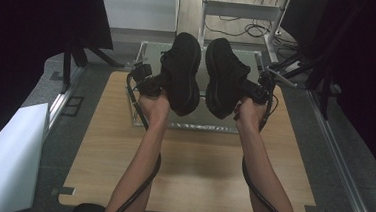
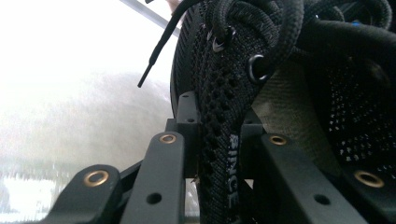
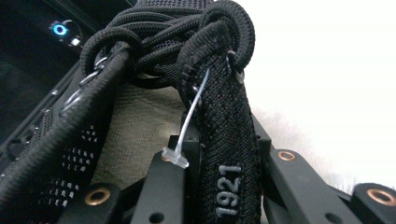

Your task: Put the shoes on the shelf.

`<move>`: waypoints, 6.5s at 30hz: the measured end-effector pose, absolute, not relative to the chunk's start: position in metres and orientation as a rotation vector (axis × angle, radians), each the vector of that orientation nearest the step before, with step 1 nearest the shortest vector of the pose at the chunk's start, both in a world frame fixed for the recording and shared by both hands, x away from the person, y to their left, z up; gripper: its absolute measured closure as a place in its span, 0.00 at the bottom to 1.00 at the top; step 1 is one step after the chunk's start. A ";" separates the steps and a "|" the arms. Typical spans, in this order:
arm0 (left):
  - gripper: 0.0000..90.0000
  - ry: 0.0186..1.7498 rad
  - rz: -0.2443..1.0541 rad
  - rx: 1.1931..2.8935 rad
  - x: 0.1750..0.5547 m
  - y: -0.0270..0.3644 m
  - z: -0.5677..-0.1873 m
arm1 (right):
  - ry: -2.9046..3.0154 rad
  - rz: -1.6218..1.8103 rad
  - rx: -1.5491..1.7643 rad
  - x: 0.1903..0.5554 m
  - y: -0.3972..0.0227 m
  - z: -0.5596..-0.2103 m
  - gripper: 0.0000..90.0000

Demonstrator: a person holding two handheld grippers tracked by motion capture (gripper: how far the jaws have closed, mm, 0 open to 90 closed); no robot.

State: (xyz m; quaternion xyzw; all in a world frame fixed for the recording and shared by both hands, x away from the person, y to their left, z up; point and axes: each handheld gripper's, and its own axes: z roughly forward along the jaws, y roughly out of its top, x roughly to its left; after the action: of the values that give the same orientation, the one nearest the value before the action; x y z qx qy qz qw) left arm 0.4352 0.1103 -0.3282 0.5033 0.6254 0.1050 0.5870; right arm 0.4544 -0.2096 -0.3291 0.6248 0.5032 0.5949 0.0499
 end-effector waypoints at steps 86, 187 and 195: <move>0.99 1.165 0.243 1.518 0.379 0.116 -0.353 | 1.904 1.867 1.491 0.392 -0.217 -0.360 0.99; 0.00 1.105 0.512 1.907 0.294 0.141 -0.415 | 2.227 1.448 1.120 0.324 -0.276 -0.415 0.07; 0.00 1.077 0.504 1.927 0.275 0.141 -0.448 | 2.247 1.371 1.137 0.307 -0.279 -0.443 0.00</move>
State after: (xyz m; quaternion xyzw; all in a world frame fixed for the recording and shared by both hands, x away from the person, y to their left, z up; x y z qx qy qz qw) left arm 0.2753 0.1408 -0.4481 0.7706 0.4304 0.2016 0.4246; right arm 0.3070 -0.2788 -0.4434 0.3929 0.7763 0.4737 0.1366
